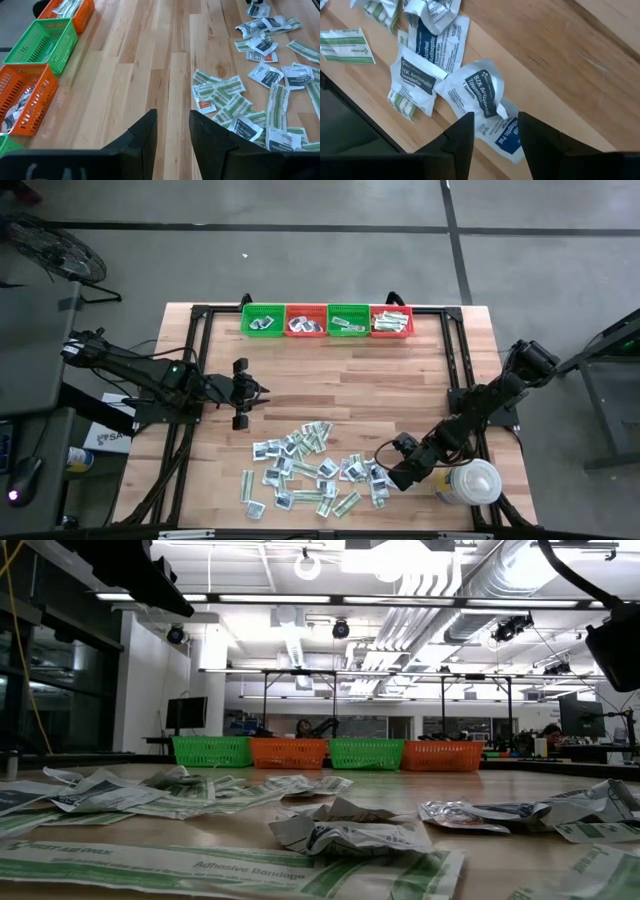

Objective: Pick & Place First Aid Supplies
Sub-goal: Put the gray towelette pack in the left orange bin

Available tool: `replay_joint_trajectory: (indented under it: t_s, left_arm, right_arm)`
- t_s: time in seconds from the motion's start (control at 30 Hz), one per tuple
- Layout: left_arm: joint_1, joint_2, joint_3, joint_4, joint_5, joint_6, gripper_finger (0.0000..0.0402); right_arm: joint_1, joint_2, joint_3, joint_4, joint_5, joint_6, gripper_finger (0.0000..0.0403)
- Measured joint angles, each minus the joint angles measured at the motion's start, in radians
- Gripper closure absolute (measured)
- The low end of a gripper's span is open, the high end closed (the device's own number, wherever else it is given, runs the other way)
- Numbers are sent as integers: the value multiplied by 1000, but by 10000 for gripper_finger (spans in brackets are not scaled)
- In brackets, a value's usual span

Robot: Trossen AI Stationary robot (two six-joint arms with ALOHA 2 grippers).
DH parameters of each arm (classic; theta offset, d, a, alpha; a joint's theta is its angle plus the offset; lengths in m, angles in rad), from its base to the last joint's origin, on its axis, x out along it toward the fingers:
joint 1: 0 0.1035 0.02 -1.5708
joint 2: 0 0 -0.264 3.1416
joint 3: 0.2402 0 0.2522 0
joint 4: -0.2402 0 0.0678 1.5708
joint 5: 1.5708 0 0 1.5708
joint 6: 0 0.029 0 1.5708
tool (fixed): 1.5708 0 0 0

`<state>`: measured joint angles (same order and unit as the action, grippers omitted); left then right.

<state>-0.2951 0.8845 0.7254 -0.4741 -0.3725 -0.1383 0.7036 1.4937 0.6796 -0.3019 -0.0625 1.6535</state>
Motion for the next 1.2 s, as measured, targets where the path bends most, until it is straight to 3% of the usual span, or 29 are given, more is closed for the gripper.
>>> replay_joint_trajectory:
  t_s: [0.53,0.87,1.2]
  left_arm:
    - [0,0,0,-30,0,2,292]
    - [0,0,0,-30,0,2,292]
    - [0,0,0,-30,0,2,292]
  right_arm:
    - [-1,0,0,3,29,-9,307]
    - [0,0,0,17,49,-11,308]
    - [0,108,3,158,26,-12,309]
